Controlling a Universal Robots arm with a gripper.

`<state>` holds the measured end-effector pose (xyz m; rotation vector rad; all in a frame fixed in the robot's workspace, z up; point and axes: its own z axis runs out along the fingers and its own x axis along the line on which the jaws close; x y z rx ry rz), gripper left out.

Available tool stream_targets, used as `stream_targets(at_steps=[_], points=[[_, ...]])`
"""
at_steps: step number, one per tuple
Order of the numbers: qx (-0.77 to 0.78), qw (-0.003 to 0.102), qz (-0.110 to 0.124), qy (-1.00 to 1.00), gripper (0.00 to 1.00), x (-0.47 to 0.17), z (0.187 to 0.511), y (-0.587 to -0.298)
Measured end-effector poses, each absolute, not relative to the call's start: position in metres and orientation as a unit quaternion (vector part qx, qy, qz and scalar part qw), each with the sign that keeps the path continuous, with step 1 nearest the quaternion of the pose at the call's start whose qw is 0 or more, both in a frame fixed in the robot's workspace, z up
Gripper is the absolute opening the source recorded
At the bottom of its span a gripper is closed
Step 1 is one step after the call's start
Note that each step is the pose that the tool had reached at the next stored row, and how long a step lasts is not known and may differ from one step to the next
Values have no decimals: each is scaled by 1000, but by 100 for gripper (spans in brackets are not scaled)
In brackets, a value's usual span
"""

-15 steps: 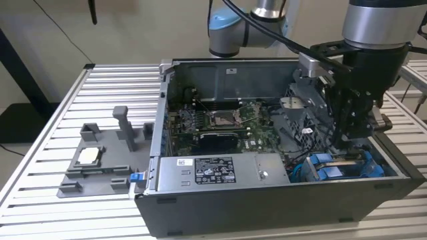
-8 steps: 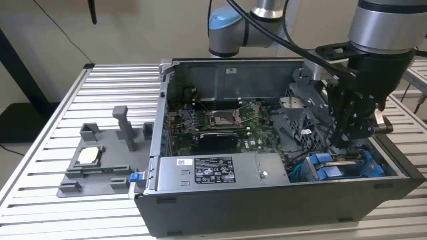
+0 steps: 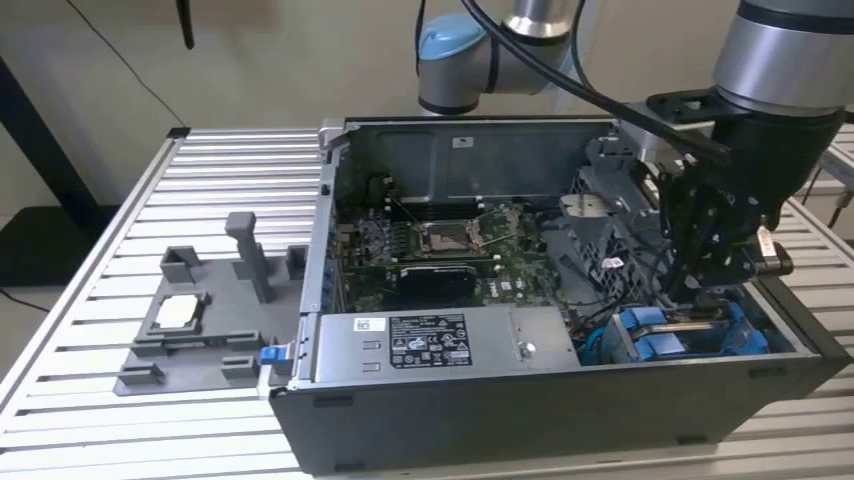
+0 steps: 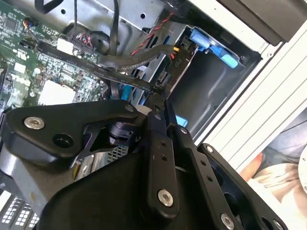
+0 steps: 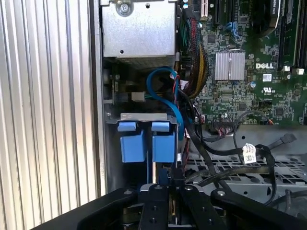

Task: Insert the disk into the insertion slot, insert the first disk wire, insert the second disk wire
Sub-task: 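Insert the second disk wire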

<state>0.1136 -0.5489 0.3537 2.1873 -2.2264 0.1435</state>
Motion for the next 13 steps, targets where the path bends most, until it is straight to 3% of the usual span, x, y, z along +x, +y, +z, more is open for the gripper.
stream_targets(at_steps=[13], points=[[700,5,42,-713,15,119,348,-549]])
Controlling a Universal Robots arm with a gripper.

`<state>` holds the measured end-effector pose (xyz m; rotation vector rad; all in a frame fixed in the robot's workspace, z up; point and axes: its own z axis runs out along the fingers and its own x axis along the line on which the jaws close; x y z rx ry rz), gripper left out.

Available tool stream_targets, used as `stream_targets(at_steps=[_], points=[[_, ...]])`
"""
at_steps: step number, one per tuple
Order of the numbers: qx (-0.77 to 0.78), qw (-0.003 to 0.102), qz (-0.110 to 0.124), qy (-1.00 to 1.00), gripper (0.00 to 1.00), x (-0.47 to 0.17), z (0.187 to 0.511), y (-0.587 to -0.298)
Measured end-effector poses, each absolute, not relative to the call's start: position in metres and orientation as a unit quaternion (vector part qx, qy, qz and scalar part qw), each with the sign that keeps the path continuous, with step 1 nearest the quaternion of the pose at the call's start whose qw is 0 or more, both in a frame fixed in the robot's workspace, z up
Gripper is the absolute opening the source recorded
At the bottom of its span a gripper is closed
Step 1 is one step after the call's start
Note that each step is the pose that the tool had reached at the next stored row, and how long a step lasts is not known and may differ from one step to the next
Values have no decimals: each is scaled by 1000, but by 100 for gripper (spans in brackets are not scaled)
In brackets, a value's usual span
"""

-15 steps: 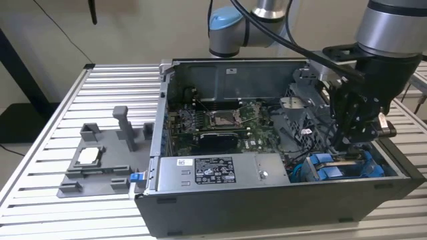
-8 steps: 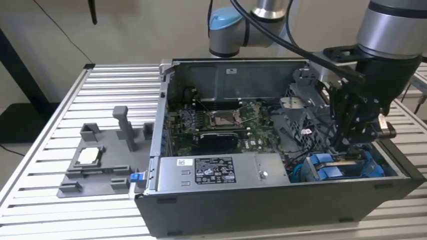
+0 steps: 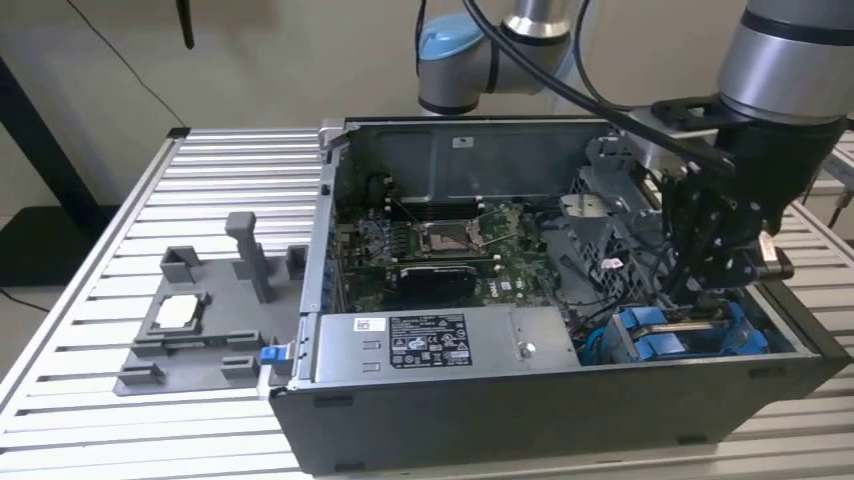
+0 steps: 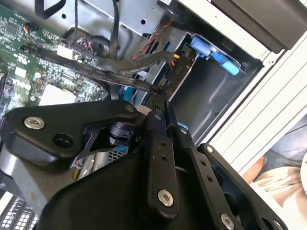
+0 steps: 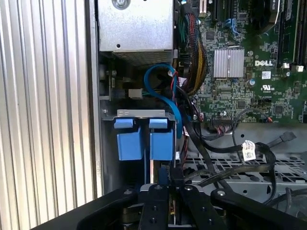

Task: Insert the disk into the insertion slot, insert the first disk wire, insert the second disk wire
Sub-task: 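Insert the second disk wire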

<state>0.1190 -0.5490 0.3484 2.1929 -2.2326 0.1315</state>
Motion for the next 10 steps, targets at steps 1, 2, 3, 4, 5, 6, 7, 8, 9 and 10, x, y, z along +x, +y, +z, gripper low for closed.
stream_targets(at_steps=[1,2,3,4,5,6,7,8,9,10], points=[[700,4,42,-713,15,119,348,-549],[700,4,41,-713,15,120,347,-549],[700,3,41,-713,15,120,346,-549],[700,3,40,-713,15,120,346,-549],[700,3,40,-713,15,120,346,-549],[700,3,40,-713,15,121,345,-549],[700,3,40,-713,15,121,345,-549],[700,3,40,-713,15,121,345,-549],[700,3,40,-713,15,121,345,-549],[700,3,40,-713,15,121,345,-549]])
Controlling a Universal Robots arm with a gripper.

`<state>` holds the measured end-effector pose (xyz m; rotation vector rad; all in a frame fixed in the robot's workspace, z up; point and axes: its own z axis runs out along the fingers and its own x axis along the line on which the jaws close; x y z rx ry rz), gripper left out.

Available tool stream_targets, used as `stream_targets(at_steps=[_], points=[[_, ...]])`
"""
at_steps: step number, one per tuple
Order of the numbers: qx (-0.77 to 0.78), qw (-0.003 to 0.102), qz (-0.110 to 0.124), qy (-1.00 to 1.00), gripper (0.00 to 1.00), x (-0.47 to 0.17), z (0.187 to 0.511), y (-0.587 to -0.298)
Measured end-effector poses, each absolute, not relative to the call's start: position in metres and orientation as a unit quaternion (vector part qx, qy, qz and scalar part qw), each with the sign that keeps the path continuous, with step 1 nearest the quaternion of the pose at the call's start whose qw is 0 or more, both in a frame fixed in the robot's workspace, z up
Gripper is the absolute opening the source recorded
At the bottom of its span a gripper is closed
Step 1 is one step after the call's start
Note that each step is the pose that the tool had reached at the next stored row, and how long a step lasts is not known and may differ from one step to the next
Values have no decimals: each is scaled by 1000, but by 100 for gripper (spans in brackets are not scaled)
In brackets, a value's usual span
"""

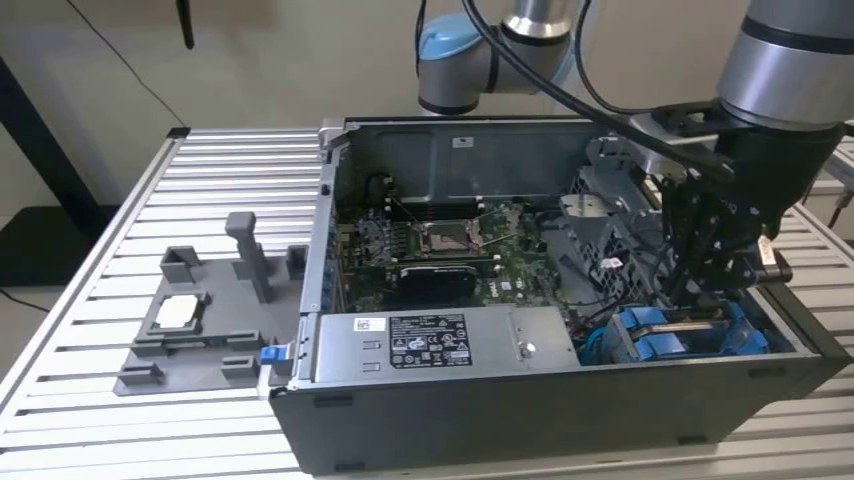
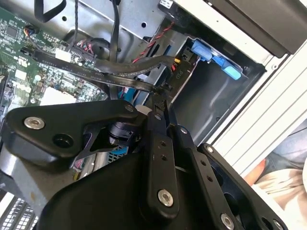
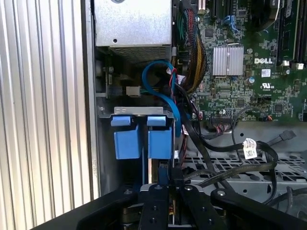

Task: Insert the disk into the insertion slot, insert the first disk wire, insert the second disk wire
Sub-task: 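Insert the second disk wire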

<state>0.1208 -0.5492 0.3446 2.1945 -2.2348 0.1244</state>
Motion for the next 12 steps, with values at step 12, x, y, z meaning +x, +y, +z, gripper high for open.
stream_targets(at_steps=[12], points=[[700,4,40,-713,15,121,342,-553]])
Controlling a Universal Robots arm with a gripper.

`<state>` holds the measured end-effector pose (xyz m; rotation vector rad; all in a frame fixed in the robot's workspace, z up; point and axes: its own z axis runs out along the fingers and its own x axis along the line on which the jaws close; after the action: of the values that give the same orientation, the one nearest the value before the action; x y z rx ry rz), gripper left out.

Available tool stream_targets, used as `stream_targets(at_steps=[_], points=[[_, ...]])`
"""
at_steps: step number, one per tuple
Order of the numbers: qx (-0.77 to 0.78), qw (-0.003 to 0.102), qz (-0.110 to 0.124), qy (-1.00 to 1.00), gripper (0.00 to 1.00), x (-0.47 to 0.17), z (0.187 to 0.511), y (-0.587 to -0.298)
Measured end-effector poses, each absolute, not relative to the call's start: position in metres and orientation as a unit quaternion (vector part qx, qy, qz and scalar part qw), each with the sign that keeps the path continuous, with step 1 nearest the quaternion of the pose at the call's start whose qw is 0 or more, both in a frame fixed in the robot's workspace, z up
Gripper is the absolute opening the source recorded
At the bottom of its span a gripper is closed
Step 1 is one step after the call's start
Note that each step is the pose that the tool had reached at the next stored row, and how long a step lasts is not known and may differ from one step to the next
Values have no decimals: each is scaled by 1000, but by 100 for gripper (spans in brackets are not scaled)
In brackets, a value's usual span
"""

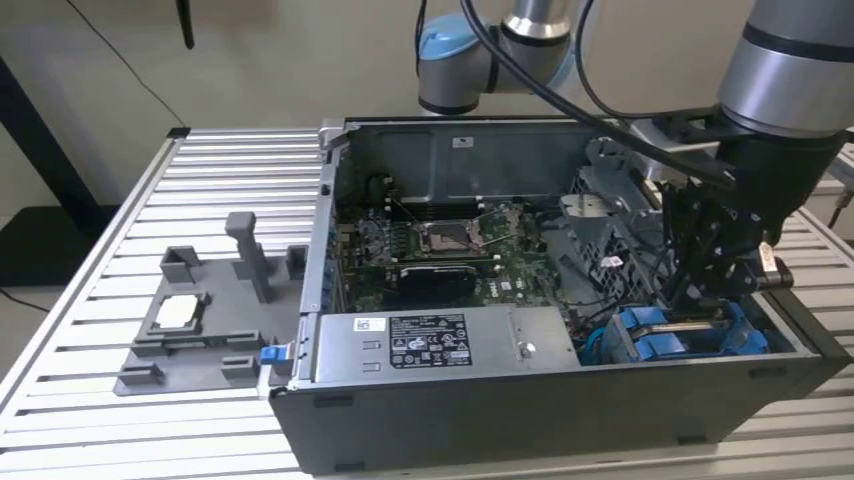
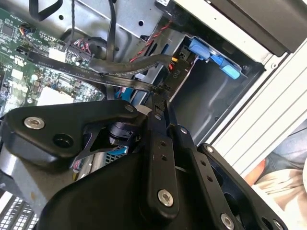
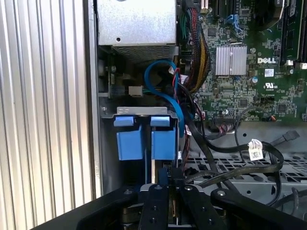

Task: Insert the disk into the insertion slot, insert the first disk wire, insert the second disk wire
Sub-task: 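Insert the second disk wire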

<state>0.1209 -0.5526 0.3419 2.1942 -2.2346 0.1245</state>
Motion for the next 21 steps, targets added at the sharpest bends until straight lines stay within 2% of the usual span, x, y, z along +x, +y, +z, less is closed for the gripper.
stream_targets(at_steps=[21], points=[[700,4,40,-713,15,122,336,-554]])
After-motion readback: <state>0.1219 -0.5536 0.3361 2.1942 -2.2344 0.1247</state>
